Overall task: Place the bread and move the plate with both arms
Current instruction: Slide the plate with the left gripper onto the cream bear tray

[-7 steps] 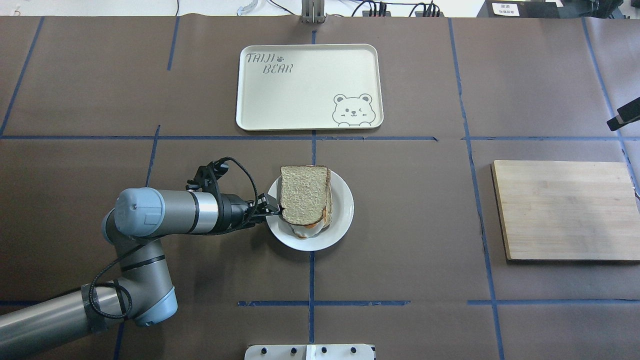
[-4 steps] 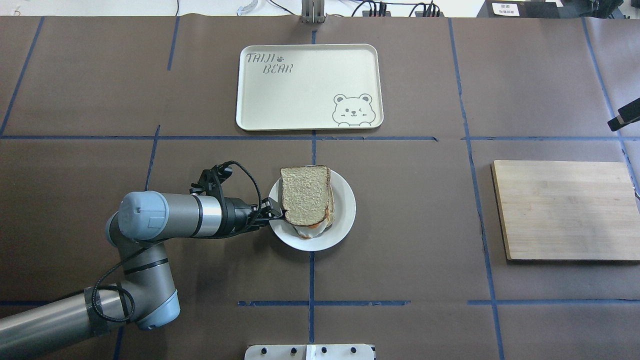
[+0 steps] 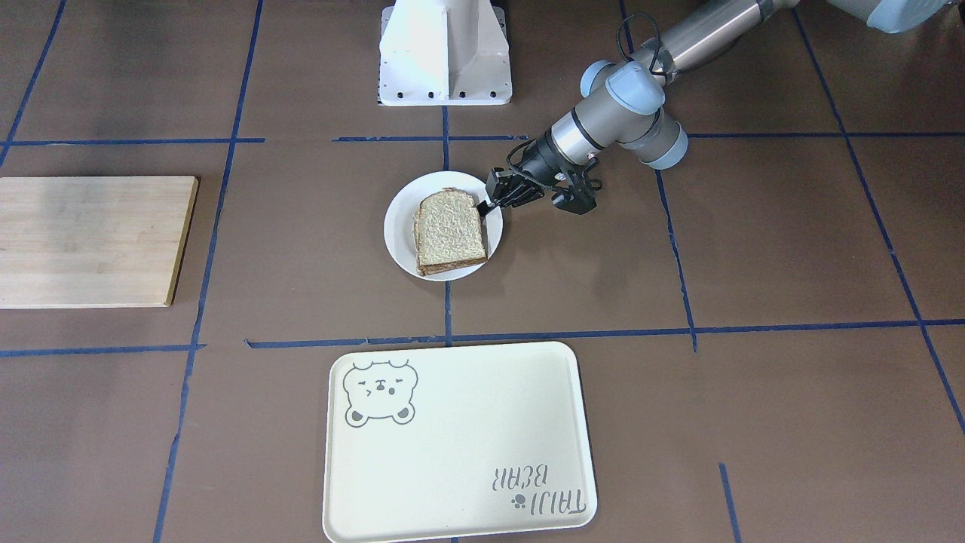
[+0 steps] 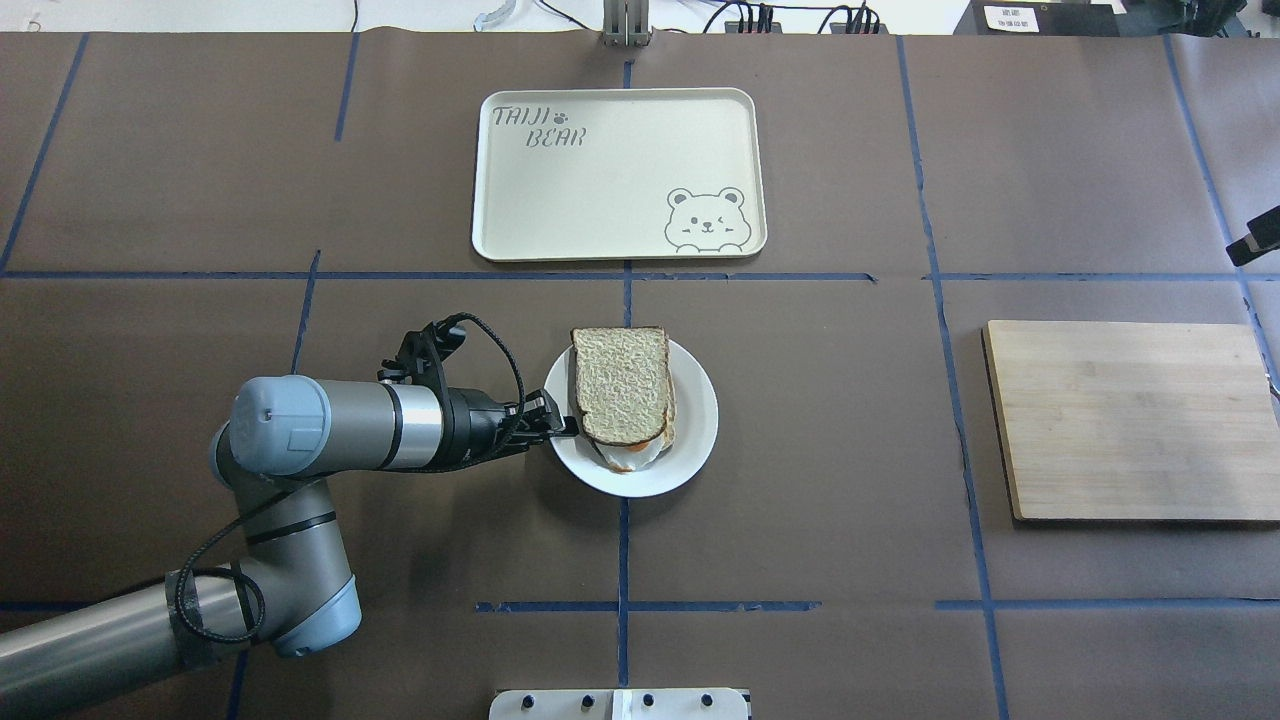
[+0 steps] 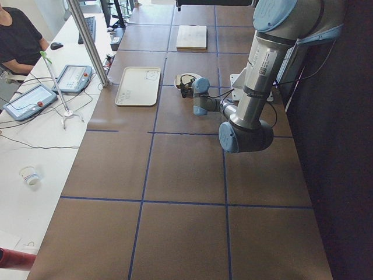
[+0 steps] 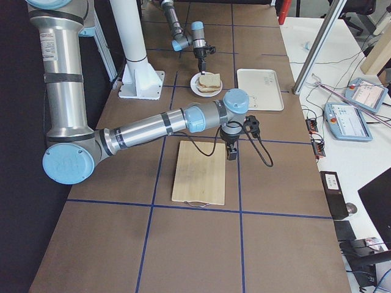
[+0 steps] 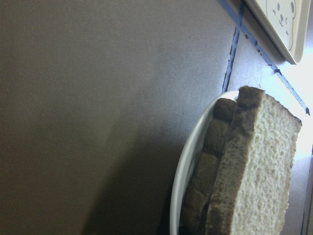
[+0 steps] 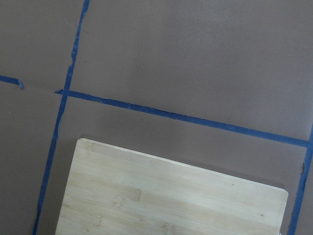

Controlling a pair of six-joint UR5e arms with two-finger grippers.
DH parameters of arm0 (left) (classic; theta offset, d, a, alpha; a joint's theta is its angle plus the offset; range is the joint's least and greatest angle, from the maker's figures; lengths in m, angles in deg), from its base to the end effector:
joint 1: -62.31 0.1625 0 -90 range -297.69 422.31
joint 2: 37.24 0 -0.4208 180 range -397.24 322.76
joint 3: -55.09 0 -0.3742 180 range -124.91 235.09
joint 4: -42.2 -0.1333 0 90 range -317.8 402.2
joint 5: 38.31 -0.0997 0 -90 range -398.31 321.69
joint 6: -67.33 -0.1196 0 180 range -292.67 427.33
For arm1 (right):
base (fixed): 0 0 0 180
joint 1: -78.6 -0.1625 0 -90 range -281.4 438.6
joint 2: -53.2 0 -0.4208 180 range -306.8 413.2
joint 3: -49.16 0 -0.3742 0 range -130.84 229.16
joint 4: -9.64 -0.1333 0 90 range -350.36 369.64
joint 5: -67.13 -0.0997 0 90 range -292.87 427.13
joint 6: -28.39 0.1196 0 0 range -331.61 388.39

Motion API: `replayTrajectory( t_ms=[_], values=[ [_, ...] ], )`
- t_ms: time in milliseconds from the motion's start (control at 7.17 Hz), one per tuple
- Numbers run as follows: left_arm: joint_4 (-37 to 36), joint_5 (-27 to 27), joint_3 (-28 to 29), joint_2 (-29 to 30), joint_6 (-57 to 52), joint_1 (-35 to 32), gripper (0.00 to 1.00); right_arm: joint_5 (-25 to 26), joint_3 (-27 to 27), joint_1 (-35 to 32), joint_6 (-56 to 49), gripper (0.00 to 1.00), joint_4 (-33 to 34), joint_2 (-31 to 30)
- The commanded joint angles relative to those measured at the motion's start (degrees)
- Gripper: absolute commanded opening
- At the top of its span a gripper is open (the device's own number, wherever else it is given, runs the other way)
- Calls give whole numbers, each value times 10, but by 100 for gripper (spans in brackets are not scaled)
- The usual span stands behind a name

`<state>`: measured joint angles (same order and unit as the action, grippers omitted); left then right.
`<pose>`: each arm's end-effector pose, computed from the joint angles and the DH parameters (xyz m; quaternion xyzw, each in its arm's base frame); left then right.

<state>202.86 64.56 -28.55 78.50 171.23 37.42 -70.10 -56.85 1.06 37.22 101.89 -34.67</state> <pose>0.5468 -0.3713 0.3176 -0.0115 0.7073 -0.1585 0.6889 -0.0612 -0.4877 0.5173 0.0512 -0.4133 -0.0841 0.9053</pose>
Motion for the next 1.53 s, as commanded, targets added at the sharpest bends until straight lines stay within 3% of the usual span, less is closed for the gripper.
replayTrajectory(
  t_ms=[0,419,698,977,1395],
  values=[
    [7,1,-9,17,54,-28,0,0,0,-14,11,100,1,-10],
    [8,-12,-6,46,116,-59,0,7,6,-17,1,100,-1,-23],
    [7,-85,13,71,128,-64,0,24,15,-40,-25,100,-1,-52],
    [4,-152,64,102,199,-69,0,15,19,-102,-124,100,6,-73],
    [1,-163,181,157,232,-108,0,14,12,-124,-125,100,5,-111]
  ],
)
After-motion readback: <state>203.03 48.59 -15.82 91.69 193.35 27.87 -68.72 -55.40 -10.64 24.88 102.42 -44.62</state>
